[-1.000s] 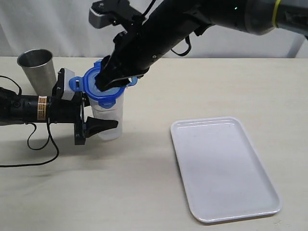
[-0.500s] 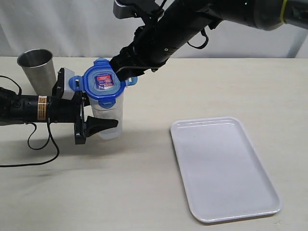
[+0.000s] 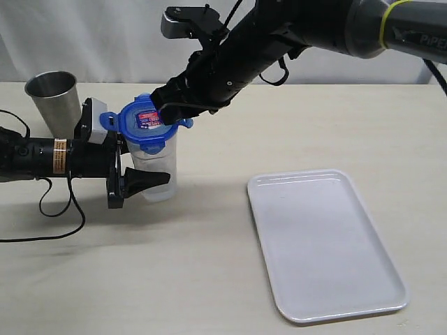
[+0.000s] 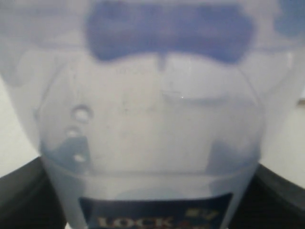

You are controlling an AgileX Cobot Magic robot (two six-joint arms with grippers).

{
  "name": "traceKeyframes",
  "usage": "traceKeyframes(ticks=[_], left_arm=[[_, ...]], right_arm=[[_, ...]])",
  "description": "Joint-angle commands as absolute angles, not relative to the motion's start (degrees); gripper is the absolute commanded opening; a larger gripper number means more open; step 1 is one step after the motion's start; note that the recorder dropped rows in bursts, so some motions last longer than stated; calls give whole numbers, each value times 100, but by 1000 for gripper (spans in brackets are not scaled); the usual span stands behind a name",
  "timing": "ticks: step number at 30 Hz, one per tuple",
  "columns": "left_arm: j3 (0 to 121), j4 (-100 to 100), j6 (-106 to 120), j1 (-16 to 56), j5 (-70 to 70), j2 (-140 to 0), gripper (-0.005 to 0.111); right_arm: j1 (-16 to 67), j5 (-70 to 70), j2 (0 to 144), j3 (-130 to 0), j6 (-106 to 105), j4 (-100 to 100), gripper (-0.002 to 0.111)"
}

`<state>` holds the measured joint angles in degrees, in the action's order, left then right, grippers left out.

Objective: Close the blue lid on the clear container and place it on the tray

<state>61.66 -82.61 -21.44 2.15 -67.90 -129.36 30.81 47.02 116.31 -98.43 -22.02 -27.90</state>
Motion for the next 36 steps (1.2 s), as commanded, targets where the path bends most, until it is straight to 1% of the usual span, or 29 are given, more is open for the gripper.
traceKeyframes(ticks=[1, 15, 21, 25, 28, 32, 36], left_arm=[[6149, -8236, -2138, 266, -6852, -12926, 0], [6149, -8304, -2256, 266, -6996, -12926, 0], [6149, -8327, -2270, 266, -6996, -12926, 0], [6149, -8367, -2280, 266, -6996, -12926, 0], [6149, -8367, -2280, 266, -6996, -12926, 0], [6149, -8367, -2280, 266, -6996, -12926, 0], [6149, -8249, -2296, 266, -6996, -12926, 0]], right_arm=[[3082, 4861, 11907, -9797, -2444, -2973, 43], [3071, 5329, 12393, -9797, -2821, -3876, 43], [3071, 5727, 12783, -9797, -3138, -4509, 34], [3055, 5839, 12910, -9797, -3304, -4708, 32], [2860, 5875, 12826, -9797, -3321, -4632, 32], [2366, 5926, 12594, -9797, -3321, -4564, 32], [2254, 6008, 12580, -9797, -3321, -4553, 32]])
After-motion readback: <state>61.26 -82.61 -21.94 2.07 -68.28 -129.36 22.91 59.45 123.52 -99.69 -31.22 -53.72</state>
